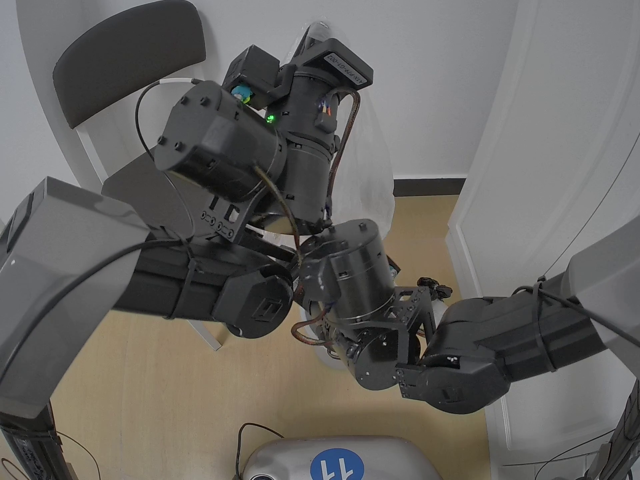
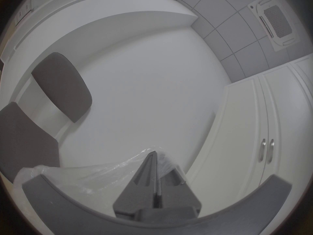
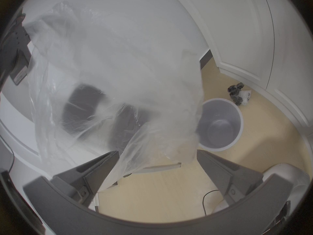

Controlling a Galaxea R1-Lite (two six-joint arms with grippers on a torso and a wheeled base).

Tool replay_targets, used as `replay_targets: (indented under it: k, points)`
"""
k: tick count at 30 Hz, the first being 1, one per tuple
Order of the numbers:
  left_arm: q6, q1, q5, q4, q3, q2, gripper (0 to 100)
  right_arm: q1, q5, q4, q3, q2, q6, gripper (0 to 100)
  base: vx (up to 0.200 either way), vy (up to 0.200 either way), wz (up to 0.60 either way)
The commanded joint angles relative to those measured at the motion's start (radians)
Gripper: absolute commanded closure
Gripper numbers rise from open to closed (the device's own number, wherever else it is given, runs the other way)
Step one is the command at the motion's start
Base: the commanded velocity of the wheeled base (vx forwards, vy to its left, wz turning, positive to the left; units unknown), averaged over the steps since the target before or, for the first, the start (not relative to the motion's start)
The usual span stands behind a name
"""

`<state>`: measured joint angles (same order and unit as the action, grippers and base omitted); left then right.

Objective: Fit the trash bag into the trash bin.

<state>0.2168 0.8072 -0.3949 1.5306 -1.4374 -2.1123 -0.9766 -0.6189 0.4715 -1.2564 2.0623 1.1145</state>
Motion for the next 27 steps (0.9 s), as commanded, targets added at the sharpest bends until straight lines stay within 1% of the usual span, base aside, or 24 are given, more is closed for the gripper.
replay_targets:
  k: [1, 6, 7, 15, 18, 23, 27]
  points:
    - [-0.001, 0.013, -0.001, 0.002, 0.006, 0.018, 100, 0.019, -0.001, 0.012, -0.009, -0.007, -0.001, 0, 0.000, 0.000, 0.00]
    - [-0.001, 0.032, -0.001, 0.002, 0.026, 0.032, 100, 0.044, -0.002, 0.016, -0.014, -0.028, -0.001, 0, 0.000, 0.000, 0.00]
    - [-0.001, 0.046, -0.001, 0.002, 0.049, 0.045, 100, 0.053, -0.004, 0.024, -0.017, -0.031, -0.001, 0, 0.000, 0.000, 0.00]
    - [-0.008, 0.093, -0.005, 0.000, 0.107, 0.107, 100, 0.076, -0.016, 0.101, -0.021, -0.022, -0.002, 0, 0.000, 0.000, 0.00]
    - [-0.010, 0.112, -0.009, 0.000, 0.130, 0.130, 100, 0.091, -0.018, 0.104, -0.026, -0.025, -0.004, 0, 0.000, 0.000, 0.00]
    - [-0.011, 0.118, -0.013, 0.000, 0.150, 0.158, 100, 0.116, -0.018, 0.104, -0.041, -0.024, -0.004, 0, 0.000, 0.000, 0.00]
    - [-0.027, 0.104, -0.013, 0.000, 0.152, 0.164, 100, 0.124, -0.018, 0.104, -0.043, -0.022, -0.007, 0, 0.000, 0.000, 0.00]
